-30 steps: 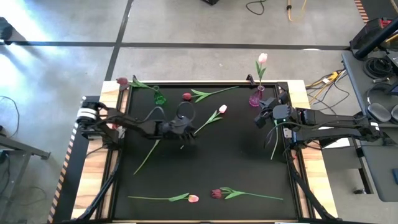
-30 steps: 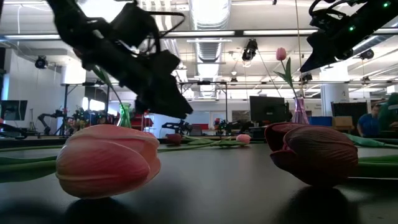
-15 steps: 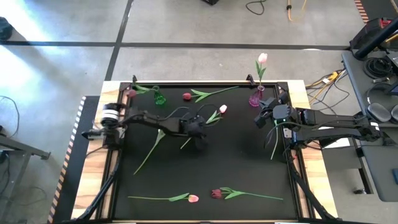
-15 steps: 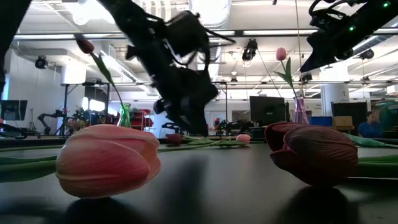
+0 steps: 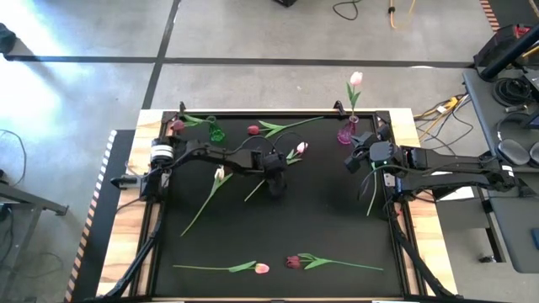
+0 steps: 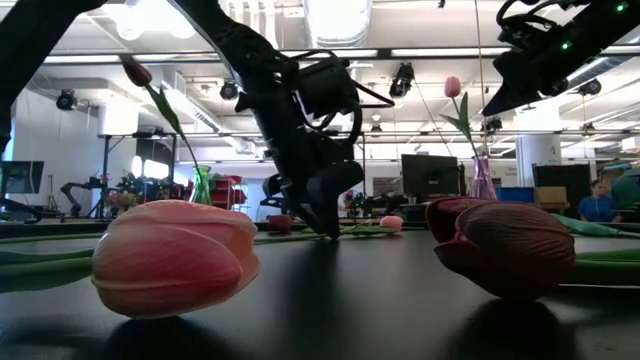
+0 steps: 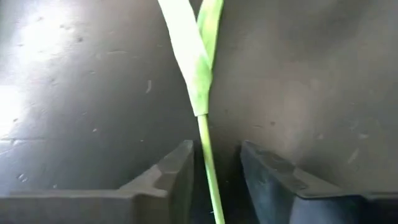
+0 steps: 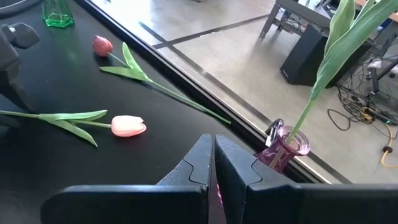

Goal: Sort flowers into vase by color
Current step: Put the pink flower into the violet vase

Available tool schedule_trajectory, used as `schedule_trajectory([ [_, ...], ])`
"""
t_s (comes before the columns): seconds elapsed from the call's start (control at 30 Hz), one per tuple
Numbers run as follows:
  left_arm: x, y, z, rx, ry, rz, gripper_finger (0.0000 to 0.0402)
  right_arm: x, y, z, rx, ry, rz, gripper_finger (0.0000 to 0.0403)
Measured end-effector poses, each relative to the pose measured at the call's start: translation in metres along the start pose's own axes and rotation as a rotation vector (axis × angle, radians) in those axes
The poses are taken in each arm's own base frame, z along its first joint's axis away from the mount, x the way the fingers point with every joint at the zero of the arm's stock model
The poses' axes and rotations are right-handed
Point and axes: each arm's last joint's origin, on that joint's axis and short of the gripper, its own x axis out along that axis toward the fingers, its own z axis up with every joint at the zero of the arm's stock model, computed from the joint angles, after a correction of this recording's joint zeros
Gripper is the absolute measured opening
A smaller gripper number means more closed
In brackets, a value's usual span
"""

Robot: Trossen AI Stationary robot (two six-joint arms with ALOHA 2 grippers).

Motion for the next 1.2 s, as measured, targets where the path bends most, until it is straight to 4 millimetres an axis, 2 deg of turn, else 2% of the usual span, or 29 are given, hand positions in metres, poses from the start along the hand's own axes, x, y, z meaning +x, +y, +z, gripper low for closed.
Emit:
schedule_trajectory([
  [0.17, 0.0, -0.001, -0.001, 0.057, 0.009, -0.012, 0.0018, 0.0, 0.0, 0.0, -0.007, 0.0, 0.001, 0.0012],
  [0.2, -0.001, -0.001, -0.001, 0.067, 0.009, -0.011, 0.001, 0.0, 0.0, 0.0, -0.007, 0.0, 0.002, 0.0012],
  [0.37, -0.013, 0.003, 0.0, 0.122, -0.008, 0.011, 0.0003, 0.0, 0.0, 0.0, -0.008, 0.003, 0.017, 0.0012],
  [0.5, -0.033, 0.007, 0.002, 0.087, -0.148, -0.027, 0.0001, 0.001, 0.001, -0.003, -0.016, 0.014, 0.024, 0.0012],
  [0.7, -0.062, 0.02, -0.019, 0.005, -0.376, -0.116, 0.0001, 0.011, 0.014, -0.025, 0.011, -0.015, 0.075, 0.0012],
  [0.8, -0.076, 0.026, -0.028, -0.033, -0.547, -0.211, 0.0, 0.017, 0.027, -0.034, 0.068, -0.118, 0.216, 0.0012],
  [0.97, -0.093, 0.03, -0.04, -0.056, -0.859, -0.426, 0.0, 0.02, 0.043, -0.046, 0.186, -0.432, 0.496, 0.0015],
  [1.07, -0.099, 0.03, -0.043, -0.048, -0.99, -0.551, 0.0, 0.019, 0.044, -0.048, 0.241, -0.553, 0.535, 0.003],
  [1.2, -0.096, 0.027, -0.04, -0.027, -1.041, -0.615, 0.0, 0.023, 0.049, -0.047, 0.273, -0.573, 0.567, 0.0076],
])
